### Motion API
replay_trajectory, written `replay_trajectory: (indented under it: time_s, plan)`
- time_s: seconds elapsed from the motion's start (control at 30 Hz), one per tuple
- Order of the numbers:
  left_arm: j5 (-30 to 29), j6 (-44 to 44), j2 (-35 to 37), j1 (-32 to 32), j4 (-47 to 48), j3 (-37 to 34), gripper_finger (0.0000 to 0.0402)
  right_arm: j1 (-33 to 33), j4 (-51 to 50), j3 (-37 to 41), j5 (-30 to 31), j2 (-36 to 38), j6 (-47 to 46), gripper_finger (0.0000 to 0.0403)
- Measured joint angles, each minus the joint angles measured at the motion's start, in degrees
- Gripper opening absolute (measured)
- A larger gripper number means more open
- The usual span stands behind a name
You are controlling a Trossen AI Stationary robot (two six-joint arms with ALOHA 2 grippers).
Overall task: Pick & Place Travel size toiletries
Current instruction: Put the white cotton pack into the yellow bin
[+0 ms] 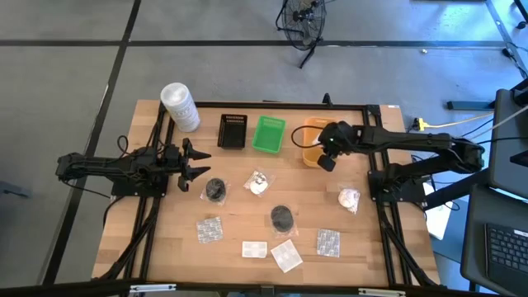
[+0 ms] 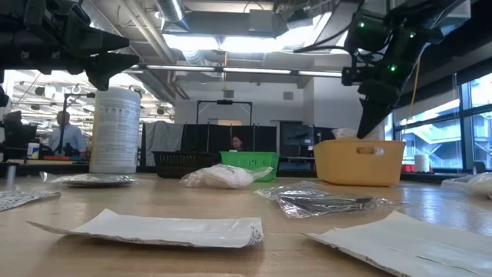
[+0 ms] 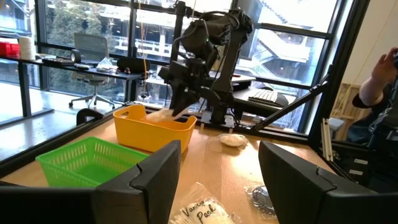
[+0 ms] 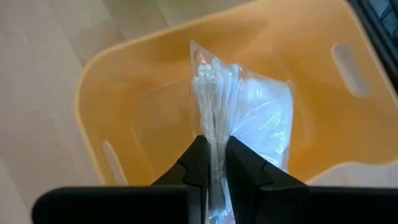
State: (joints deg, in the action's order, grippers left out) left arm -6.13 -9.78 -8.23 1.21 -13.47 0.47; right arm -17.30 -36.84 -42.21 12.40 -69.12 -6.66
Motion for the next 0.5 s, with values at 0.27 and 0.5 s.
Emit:
replay_trajectory:
  time_s: [0.27,0.5]
  plan:
    - [0.00,0.00,0.00,0.00,0.02,0.00,0.0212,0.00,0.42,0.02,1.00,-1.93,-0.38,0.0063]
    - [0.00,-0.08,-0.01,0.01,0.01,0.00,0.0212,0.00,0.72,0.02,4.76,-1.95,-0.87,0.0131]
